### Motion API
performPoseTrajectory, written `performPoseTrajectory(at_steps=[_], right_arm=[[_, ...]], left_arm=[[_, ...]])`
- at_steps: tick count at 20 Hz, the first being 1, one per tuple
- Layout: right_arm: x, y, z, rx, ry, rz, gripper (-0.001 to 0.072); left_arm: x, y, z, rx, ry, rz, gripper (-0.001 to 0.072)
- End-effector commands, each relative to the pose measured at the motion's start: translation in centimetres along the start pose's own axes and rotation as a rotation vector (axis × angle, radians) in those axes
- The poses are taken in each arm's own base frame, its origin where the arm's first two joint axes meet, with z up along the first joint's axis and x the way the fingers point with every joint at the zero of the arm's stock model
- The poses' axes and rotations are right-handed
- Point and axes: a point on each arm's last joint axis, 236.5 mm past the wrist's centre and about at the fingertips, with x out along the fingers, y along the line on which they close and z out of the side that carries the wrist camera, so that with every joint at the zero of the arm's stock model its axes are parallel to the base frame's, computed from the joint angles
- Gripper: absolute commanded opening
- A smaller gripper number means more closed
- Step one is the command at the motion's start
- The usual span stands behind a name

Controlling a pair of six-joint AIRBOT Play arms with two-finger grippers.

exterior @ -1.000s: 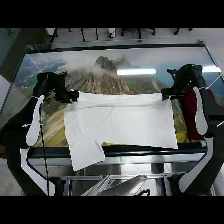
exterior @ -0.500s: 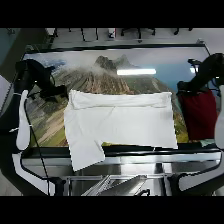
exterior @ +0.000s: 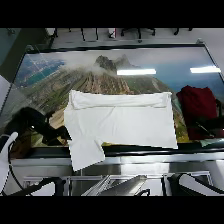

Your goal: Fold the shirts.

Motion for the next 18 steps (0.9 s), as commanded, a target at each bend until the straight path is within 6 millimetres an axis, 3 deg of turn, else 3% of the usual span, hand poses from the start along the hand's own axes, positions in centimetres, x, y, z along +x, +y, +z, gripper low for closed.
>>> performPoseTrajectory(at_steps=[1, 5, 6, 8, 9, 12, 15, 18], right_arm=[[1.9, -0.8, -1.7, 0.081, 0.008, 0.078, 0.0530], [2.9, -1.2, -2.0, 0.099, 0.035, 0.085, 0.0530], [3.1, -1.2, -2.1, 0.103, 0.044, 0.088, 0.0530], [3.4, -1.3, -2.2, 0.109, 0.055, 0.091, 0.0530], [3.5, -1.4, -2.3, 0.111, 0.062, 0.090, 0.0530], [4.5, -2.0, -3.4, 0.124, 0.107, 0.082, 0.0530], [6.4, -2.8, -4.9, 0.151, 0.157, 0.074, 0.0527], [8.2, -3.0, -4.8, 0.129, 0.171, 0.064, 0.0526]], left_arm=[[4.4, 0.7, -2.8, -0.034, -0.011, -0.052, 0.0611], [6.2, 0.2, -2.2, -0.075, -0.074, -0.106, 0.0606], [6.2, 0.1, -1.6, -0.083, -0.100, -0.114, 0.0523], [5.5, -0.2, -0.4, -0.078, -0.143, -0.119, 0.0142], [4.9, -0.4, 0.2, -0.068, -0.160, -0.119, 0.0016], [2.7, -1.4, 1.7, -0.032, -0.200, -0.125, 0.0015], [1.5, -2.0, 1.7, 0.002, -0.189, -0.127, 0.0015], [1.0, -2.4, 1.3, 0.025, -0.167, -0.132, 0.0015]])
